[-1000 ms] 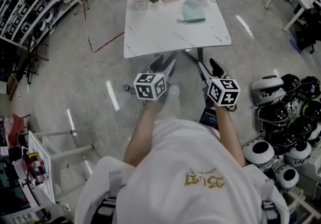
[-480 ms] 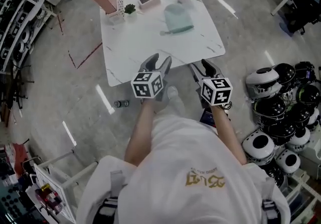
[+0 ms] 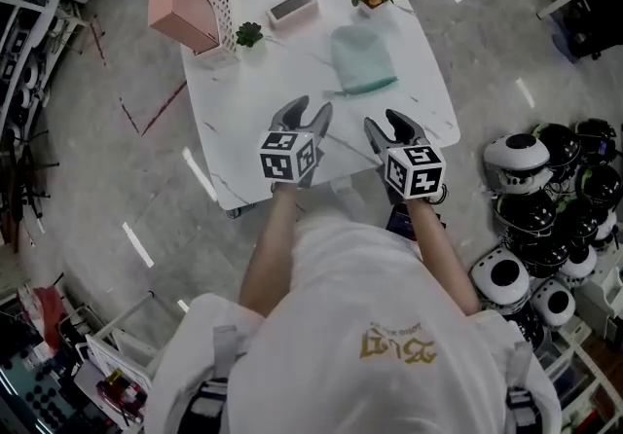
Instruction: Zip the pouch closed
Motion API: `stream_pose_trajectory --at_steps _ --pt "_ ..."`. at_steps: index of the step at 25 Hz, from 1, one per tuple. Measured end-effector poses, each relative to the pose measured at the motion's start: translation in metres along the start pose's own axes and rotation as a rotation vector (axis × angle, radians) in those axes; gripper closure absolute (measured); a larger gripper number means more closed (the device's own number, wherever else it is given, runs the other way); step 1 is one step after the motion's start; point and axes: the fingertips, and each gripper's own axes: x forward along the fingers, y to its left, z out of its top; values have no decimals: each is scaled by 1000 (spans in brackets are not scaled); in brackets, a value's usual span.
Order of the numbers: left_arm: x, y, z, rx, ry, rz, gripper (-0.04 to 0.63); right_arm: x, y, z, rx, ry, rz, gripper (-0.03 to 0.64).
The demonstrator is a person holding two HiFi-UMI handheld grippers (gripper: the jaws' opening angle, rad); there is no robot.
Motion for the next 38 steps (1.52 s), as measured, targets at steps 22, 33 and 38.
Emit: stream_pose_trajectory --at_steps 22,33,38 --pt "93 31 -62 469 355 -166 396 76 -13 -47 56 182 -38 416" --pt "110 21 -71 638 389 -247 425 85 -16 -53 50 200 -53 417" --pt "114 12 -76 669 391 -288 455 90 -16 -54 35 205 -58 420"
